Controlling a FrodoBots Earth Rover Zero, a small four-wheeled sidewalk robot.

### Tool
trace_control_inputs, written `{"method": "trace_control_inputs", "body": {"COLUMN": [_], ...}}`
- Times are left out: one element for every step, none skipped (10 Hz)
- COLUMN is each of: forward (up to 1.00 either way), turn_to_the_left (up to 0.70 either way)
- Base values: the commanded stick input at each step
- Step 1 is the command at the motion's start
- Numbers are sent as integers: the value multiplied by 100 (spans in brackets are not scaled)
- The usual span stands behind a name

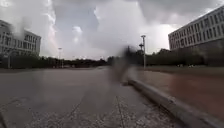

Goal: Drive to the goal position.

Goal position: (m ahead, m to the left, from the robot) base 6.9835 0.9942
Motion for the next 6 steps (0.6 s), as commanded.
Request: {"method": "trace_control_inputs", "body": {"forward": [70,70,70,70,70,70], "turn_to_the_left": [2,2,2,2,2,2]}}
